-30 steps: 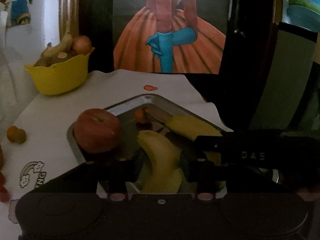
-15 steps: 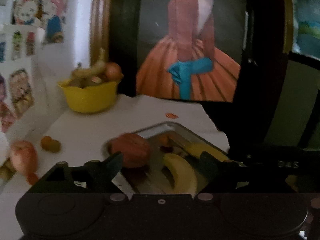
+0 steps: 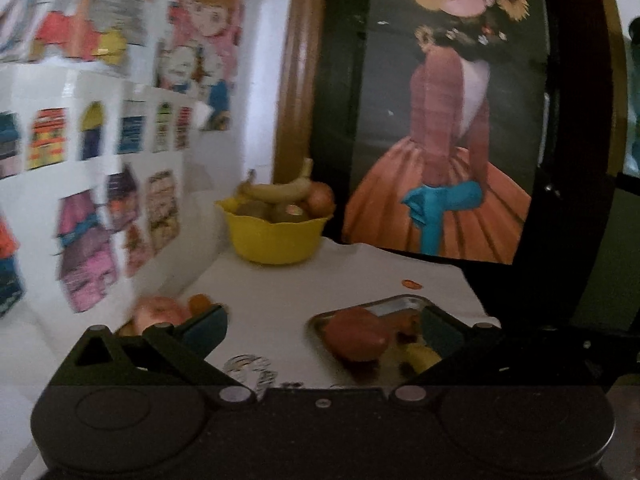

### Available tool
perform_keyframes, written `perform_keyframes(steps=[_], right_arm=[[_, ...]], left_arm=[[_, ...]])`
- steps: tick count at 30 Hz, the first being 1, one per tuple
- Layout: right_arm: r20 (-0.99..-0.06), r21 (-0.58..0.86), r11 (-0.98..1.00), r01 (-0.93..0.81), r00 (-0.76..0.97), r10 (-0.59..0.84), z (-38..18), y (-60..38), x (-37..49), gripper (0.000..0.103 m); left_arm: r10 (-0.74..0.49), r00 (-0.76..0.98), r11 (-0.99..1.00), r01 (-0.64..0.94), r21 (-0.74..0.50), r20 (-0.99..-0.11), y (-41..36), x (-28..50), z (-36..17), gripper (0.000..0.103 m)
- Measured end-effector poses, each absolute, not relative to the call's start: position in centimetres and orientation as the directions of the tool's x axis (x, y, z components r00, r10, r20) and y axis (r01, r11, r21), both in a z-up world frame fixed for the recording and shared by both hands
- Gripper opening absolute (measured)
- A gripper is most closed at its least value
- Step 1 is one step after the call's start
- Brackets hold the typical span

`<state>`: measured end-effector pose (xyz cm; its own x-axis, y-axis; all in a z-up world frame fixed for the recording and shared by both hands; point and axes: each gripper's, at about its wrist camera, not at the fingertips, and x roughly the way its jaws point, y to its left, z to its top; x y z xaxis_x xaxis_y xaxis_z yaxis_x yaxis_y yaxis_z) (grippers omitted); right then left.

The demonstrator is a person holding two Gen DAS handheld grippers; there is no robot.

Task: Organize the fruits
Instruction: 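Lower both bananas into the metal tray and open both grippers, then withdraw both open grippers from the tray back over the table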

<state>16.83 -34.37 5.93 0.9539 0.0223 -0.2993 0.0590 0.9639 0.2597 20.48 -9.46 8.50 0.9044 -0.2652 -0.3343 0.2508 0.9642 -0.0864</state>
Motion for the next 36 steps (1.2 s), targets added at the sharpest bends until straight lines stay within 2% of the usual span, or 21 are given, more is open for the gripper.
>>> perform_keyframes(steps=[8,16,36], right_arm=[[-0.309,0.226,0.974,0.026,0.950,0.046,5.6,-30.7,14.5,0.103],[-0.362,0.183,0.982,-0.040,0.926,0.106,4.5,-26.2,13.1,0.103],[-0.521,0.085,0.976,-0.203,0.825,0.217,1.3,-15.5,14.0,0.103]], left_arm=[[-0.154,0.921,0.988,0.134,-0.081,-0.357,-4.0,16.8,7.1,0.102],[-0.063,0.920,0.993,0.020,-0.116,-0.387,1.3,14.5,5.7,0.102],[-0.012,0.874,0.988,-0.063,-0.140,-0.485,6.6,13.8,1.9,0.102]])
